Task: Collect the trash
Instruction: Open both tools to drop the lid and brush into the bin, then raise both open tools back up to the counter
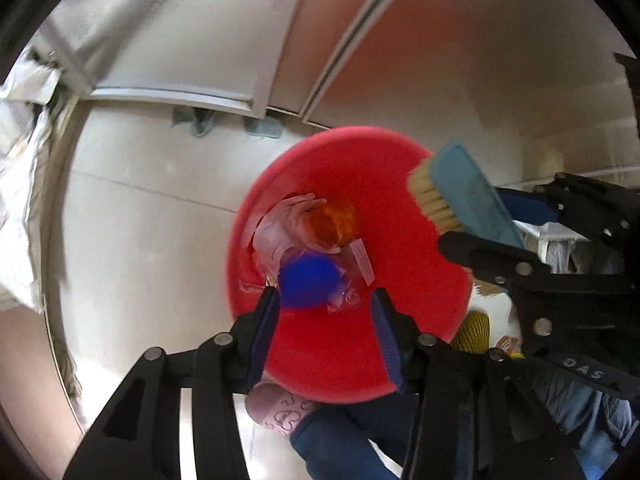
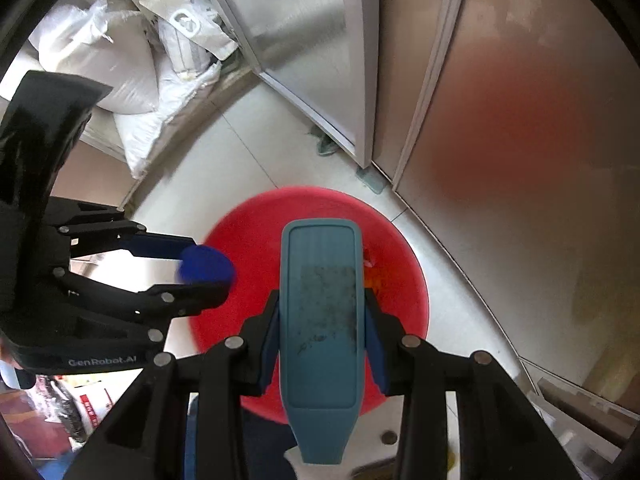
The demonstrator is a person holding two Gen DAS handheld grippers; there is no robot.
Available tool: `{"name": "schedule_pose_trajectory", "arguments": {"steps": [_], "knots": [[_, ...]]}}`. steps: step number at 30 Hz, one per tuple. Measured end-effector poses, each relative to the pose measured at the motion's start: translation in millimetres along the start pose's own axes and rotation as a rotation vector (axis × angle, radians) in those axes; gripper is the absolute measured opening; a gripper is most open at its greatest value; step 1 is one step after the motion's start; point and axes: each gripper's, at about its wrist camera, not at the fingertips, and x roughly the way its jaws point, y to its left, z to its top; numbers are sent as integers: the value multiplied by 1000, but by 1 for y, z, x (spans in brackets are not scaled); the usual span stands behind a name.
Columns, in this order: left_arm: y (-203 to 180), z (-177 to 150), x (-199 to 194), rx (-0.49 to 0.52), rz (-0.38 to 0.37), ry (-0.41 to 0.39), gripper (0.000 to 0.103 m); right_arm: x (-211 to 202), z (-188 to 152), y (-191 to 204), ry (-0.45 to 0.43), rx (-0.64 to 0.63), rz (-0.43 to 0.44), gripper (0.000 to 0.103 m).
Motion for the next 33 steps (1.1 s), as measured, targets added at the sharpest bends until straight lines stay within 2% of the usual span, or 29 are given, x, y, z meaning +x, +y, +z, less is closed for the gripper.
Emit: {"name": "schedule_pose_trajectory", "arguments": {"steps": [2, 5, 6, 7, 11, 14, 19, 21, 23, 33], "knots": [[-1, -1, 5, 28, 6, 13, 65, 14, -6, -1, 24, 8, -12, 35], [-2, -3, 9, 50, 29, 28, 70, 26, -10, -1, 36, 16, -23, 35], [-1, -4, 9, 53, 30, 32, 72, 27, -10, -1, 42, 22, -19, 41], [-2, -6, 5, 54, 29, 32, 79, 26, -10, -2, 45, 25, -19, 51], [-4, -11, -19, 38, 45, 13, 86, -3, -13, -9, 27, 30, -19, 67], [-5, -15, -56, 22, 93, -3, 91, -33, -10, -6, 3, 1, -14, 77], [-10, -20, -147, -9, 132, -67, 93, -107, 7, 15, -60, -64, -4, 94], [-15, -23, -188, -21, 153, -93, 101, -146, 14, 28, -95, -98, 2, 99], [-21, -26, -233, -29, 195, -124, 103, -186, 21, 41, -129, -126, 12, 102], [-48, -40, -456, -117, 278, -317, 103, -378, 63, 88, -296, -209, 51, 102]]}}
